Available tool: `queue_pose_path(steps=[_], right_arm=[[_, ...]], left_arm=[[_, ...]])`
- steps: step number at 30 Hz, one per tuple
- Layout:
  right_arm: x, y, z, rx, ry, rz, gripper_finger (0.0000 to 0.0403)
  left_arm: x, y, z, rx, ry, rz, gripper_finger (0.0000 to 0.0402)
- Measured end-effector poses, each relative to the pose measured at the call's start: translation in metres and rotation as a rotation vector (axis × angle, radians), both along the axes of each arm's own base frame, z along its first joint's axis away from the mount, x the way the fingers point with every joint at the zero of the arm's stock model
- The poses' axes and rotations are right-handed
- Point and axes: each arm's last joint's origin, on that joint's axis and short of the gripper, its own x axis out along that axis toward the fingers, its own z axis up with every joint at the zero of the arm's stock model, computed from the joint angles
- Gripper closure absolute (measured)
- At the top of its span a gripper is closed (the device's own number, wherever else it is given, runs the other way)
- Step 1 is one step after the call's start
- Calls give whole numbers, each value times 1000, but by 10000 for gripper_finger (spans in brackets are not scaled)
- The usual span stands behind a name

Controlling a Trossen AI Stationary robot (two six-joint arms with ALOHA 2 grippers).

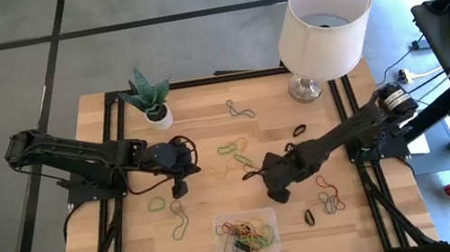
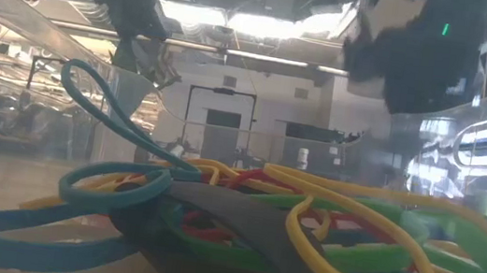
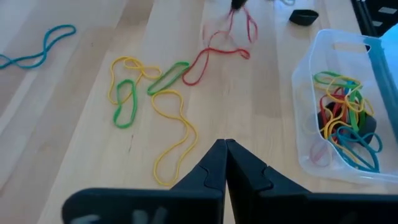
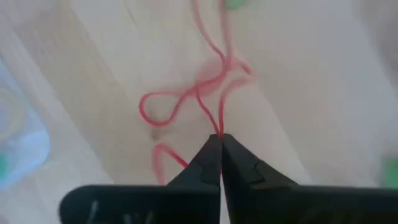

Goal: Pick and place rubber bands into bin
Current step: Put the red rubber band into the transparent bin

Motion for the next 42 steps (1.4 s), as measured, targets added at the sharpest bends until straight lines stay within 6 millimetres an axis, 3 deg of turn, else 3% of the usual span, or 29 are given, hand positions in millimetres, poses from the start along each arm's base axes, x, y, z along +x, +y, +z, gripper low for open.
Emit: queue_pose_path(steps=[9, 13, 20, 25, 32, 37, 42], right_arm=[[3, 15, 69, -94, -42, -135, 401], [10, 25, 98, -79, -180, -157, 402], [29, 54, 125, -49, -356, -133, 403], [59, 86, 121, -33, -375, -101, 403], [97, 136, 99, 52, -334, -95, 403], [103, 161, 69, 90, -191, -163, 403], [101, 169, 33, 74, -15, -207, 403]], left_arm=[[-6, 1, -6, 66, 91, -53, 399], [-7, 1, -7, 96, 99, -81, 397], [-9, 3, -9, 207, 120, -107, 399], [-15, 3, -15, 217, 91, -160, 400], [-36, 6, -13, 186, 12, -171, 400], [-53, 8, 1, 180, -85, -163, 399], [-67, 10, 12, 174, -146, -157, 400]])
